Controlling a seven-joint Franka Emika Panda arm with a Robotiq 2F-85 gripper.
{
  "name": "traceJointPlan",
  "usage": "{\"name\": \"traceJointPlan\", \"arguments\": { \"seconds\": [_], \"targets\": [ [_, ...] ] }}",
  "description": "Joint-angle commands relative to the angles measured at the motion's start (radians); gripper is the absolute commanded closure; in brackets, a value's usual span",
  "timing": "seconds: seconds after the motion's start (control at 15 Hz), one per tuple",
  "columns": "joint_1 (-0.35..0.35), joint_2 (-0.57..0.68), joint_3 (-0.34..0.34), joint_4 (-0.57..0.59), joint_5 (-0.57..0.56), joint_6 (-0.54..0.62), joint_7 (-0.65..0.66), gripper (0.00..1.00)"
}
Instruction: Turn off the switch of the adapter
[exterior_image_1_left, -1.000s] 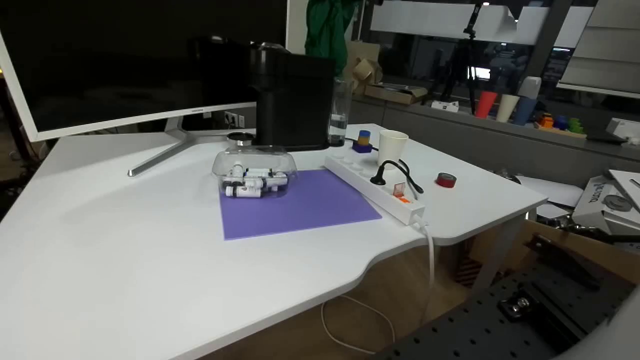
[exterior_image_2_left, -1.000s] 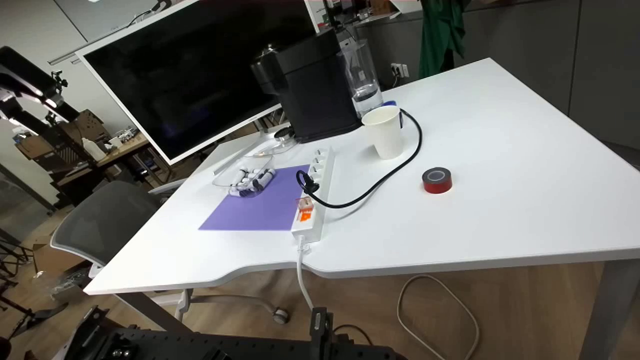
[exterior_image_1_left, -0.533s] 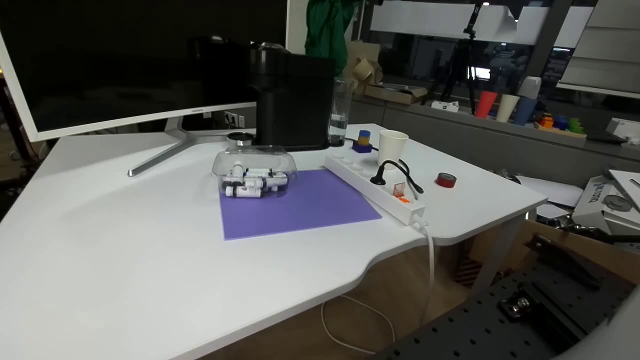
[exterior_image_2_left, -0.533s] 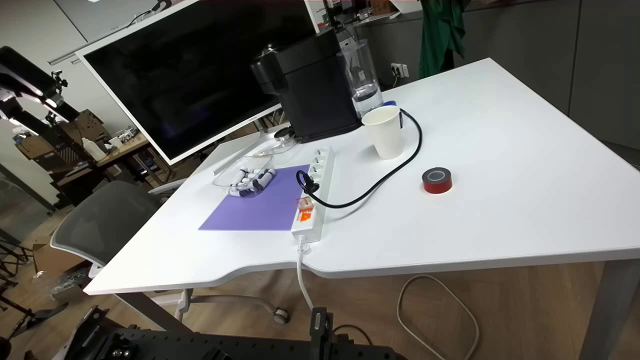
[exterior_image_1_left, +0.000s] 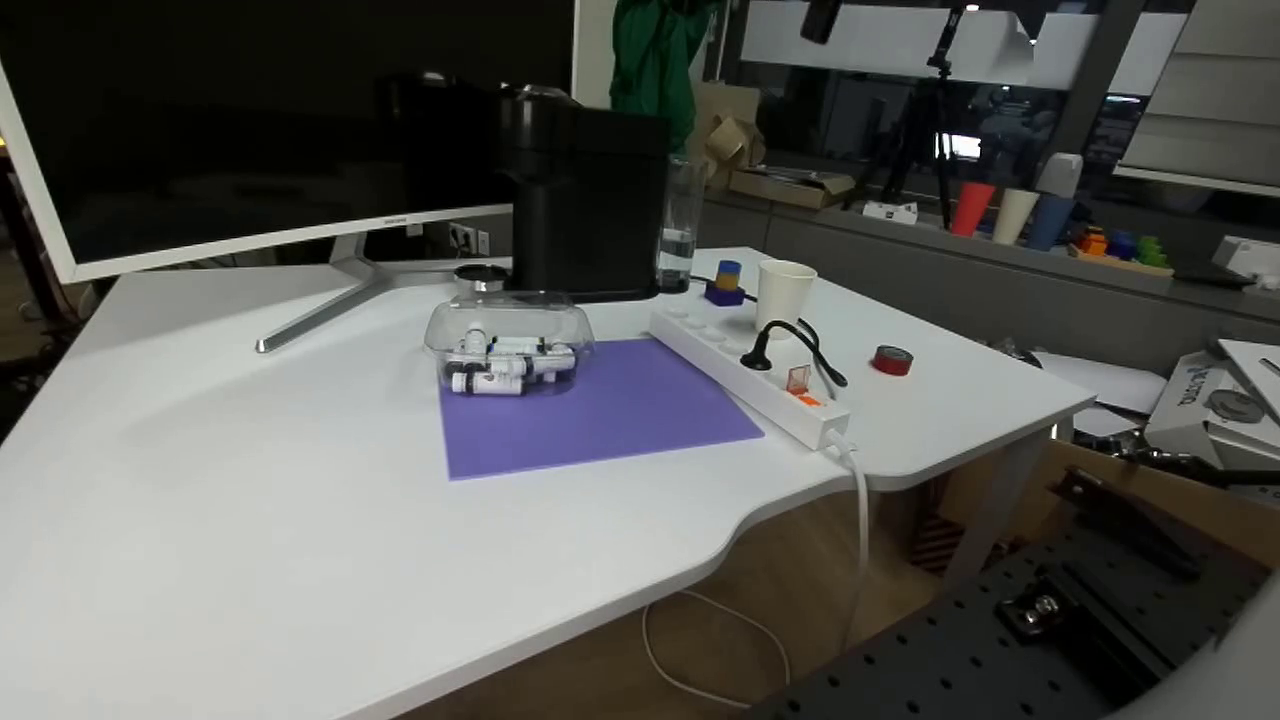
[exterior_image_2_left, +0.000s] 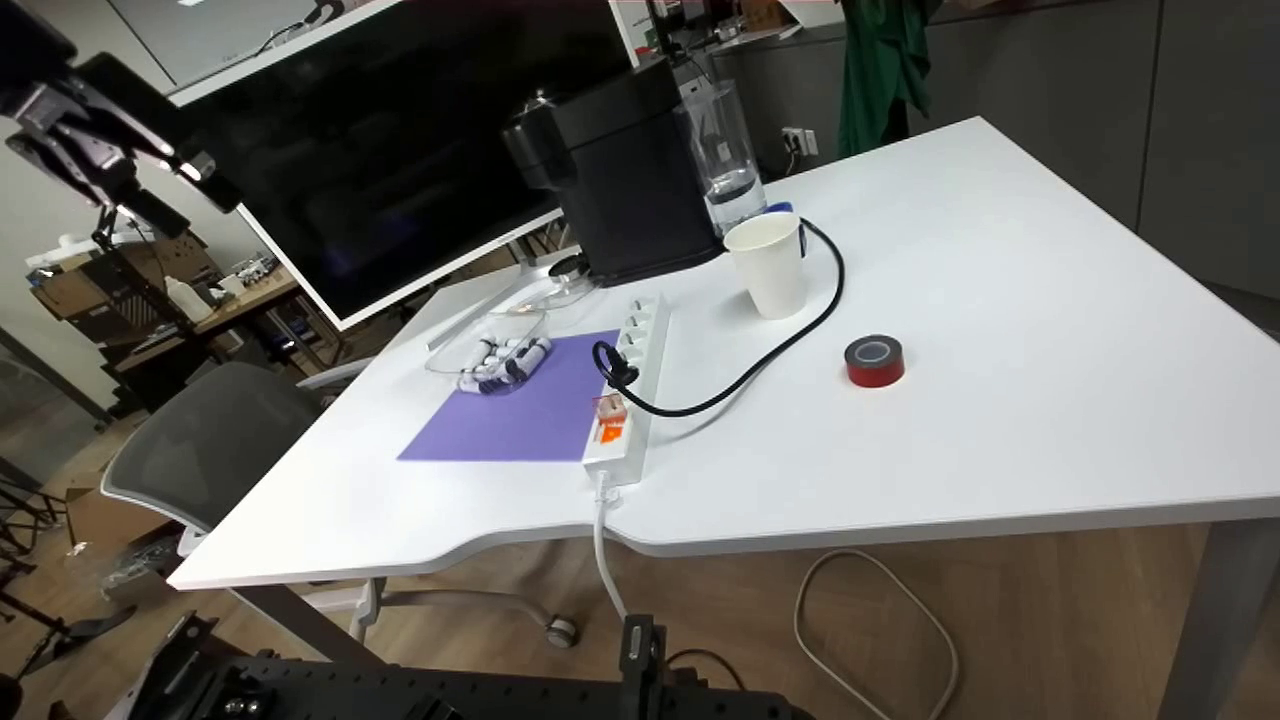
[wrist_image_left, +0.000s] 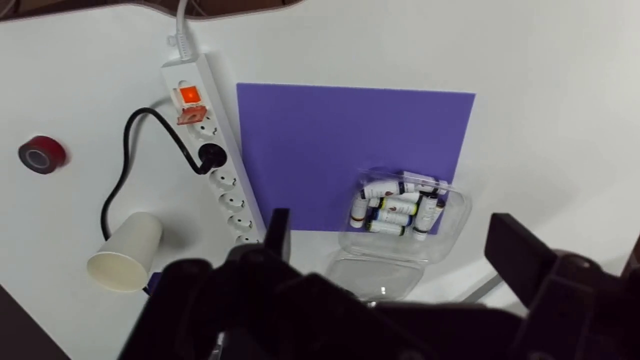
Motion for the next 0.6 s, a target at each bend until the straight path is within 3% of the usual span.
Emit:
{"name": "traceJointPlan", "arguments": {
  "seconds": [0.0, 0.07, 0.13, 0.27, 0.53],
  "targets": [
    [-0.046, 0.126, -0.098, 0.001, -0.034, 0.069, -0.074, 0.0],
    [-0.058, 0.167, -0.127, 0.001, -0.037, 0.092, -0.109, 0.0],
    [-0.066, 0.207, -0.157, 0.001, -0.041, 0.125, -0.145, 0.25],
    [-0.076, 0.281, -0.213, 0.001, -0.043, 0.183, -0.22, 0.32],
    [-0.035, 0.423, -0.362, 0.001, -0.002, 0.282, -0.495, 0.61]
  ]
}}
